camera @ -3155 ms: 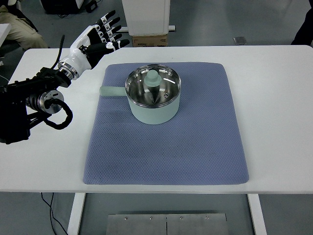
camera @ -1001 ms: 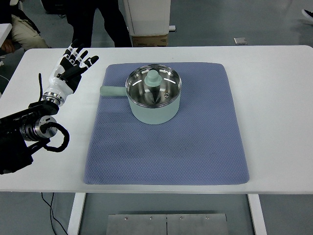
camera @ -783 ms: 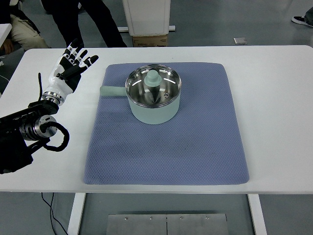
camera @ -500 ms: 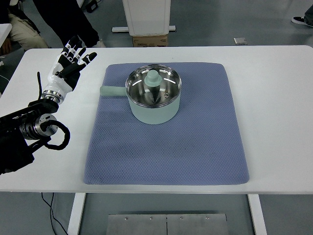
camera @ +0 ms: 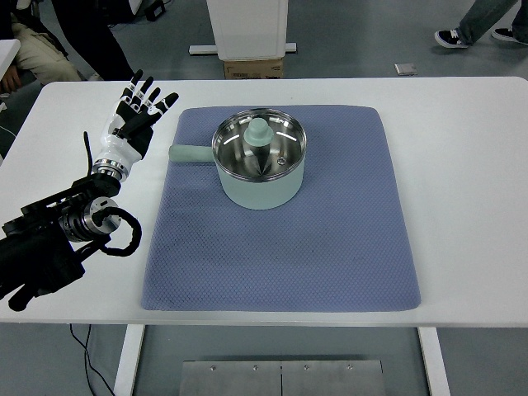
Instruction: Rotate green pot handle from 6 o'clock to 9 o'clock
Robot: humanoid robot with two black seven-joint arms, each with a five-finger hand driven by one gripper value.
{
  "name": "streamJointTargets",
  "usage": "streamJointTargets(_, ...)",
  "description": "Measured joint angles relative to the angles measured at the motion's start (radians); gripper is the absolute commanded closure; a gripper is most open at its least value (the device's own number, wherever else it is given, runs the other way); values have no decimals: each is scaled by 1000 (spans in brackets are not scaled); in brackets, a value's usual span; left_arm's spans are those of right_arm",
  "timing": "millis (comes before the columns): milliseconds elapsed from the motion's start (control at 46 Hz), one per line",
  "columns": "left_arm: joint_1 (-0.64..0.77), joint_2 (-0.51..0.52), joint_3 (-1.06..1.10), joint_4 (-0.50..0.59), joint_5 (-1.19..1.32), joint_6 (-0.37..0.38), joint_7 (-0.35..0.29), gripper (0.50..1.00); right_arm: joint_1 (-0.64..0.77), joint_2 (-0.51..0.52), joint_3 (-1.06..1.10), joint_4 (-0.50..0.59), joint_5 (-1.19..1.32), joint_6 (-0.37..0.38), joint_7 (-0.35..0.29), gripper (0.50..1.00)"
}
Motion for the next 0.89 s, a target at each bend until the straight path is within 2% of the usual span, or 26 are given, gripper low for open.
streamJointTargets(283, 0, -49, -9, 21, 2, -1, 0, 500, 0, 0, 0, 0, 0, 0, 0, 500)
streamJointTargets(892, 0, -50, -12, 22, 4, -3, 0, 500, 0, 0, 0, 0, 0, 0, -2, 500)
